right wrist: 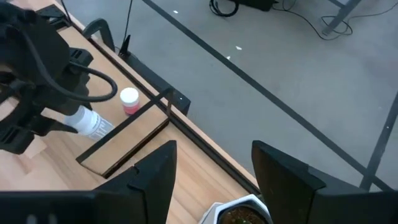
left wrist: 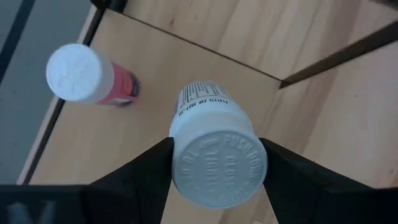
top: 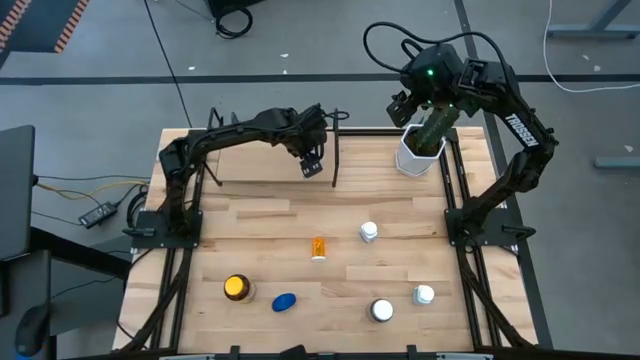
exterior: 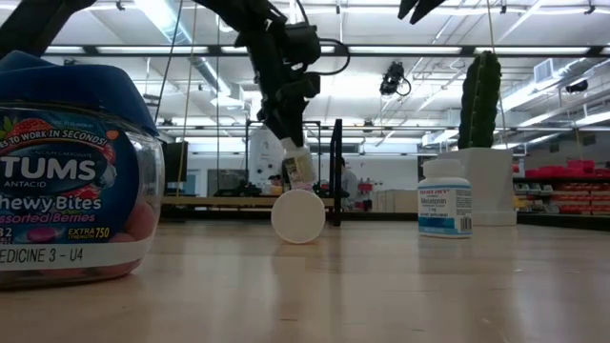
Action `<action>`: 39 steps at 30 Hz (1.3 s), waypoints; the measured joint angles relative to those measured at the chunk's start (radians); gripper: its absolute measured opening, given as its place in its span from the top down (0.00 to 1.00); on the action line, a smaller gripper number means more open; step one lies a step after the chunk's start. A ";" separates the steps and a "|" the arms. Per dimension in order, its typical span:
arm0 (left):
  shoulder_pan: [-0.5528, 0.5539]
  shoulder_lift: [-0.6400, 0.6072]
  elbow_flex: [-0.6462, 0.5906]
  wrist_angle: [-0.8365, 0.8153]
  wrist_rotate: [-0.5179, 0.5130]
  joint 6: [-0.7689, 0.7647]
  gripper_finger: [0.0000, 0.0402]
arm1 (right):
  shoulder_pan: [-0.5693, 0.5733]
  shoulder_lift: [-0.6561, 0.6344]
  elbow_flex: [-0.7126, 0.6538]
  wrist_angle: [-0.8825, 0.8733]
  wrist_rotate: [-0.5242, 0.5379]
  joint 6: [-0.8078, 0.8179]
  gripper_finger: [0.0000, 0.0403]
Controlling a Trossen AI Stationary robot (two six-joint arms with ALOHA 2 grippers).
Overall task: Pick and place medicine bottles onto shelf by color
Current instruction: Put the top left white pill bottle on the shelf, then put the top white pill bottle on the shelf
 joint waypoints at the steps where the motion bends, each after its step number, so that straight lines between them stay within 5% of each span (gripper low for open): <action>1: 0.001 0.004 -0.001 -0.011 0.000 0.000 0.43 | 0.000 0.000 0.000 0.000 -0.002 0.000 0.47; 8: 0.004 0.023 -0.001 -0.007 0.003 0.008 0.44 | 0.001 0.000 0.000 -0.014 -0.003 0.005 0.47; 28: 0.006 -0.002 -0.001 -0.043 0.001 -0.006 0.25 | 0.001 0.000 0.000 -0.024 -0.022 0.008 0.47; 39: -0.051 -0.170 -0.001 -0.218 0.001 -0.138 0.19 | 0.039 0.000 -0.019 -0.058 -0.252 0.047 0.47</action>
